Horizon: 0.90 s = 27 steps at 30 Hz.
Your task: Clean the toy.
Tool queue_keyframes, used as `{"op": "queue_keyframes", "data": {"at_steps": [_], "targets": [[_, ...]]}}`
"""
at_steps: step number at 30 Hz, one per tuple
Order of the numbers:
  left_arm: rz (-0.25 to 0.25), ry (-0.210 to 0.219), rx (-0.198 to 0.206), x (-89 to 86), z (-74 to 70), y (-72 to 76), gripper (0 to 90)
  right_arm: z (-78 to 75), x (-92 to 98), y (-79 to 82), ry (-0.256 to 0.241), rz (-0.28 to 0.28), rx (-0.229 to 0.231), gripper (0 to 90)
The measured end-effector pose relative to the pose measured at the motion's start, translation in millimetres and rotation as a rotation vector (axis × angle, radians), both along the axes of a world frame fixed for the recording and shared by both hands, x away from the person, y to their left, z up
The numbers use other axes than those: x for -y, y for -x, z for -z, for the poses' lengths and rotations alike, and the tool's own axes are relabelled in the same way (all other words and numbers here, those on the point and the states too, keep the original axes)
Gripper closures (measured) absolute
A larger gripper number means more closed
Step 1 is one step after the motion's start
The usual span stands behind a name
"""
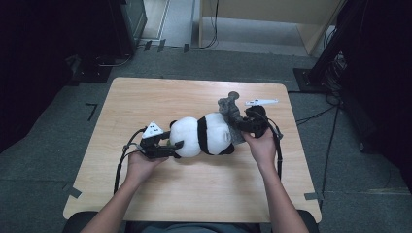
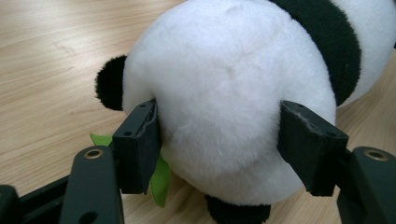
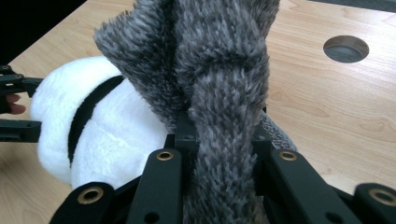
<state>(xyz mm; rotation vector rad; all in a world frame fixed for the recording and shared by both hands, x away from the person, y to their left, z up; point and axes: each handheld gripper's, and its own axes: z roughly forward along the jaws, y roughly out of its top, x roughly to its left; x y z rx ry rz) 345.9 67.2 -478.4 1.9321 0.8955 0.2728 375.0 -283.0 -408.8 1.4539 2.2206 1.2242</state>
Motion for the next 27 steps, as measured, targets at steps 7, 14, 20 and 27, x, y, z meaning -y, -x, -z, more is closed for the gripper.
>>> {"op": "queue_keyframes", "data": {"at_steps": [7, 14, 20, 27], "targets": [[0.002, -0.019, 0.002, 1.1, 2.3, -3.2, 25.6, 10.5, 3.0, -0.1, -0.022, -0.024, 0.015, 70.3], [0.006, -0.014, -0.006, 0.9, 1.9, -5.0, 24.4, 16.4, 10.2, 0.9, -0.069, -0.021, 0.001, 72.9], [0.004, -0.004, -0.01, 0.5, 2.0, -5.6, 24.5, 24.8, 14.5, -0.2, -0.005, 0.02, -0.029, 74.5], [0.02, 0.026, -0.026, -1.8, 4.1, -9.2, 22.3, 39.2, 12.3, -4.2, -0.01, 0.037, -0.078, 75.1]]}}
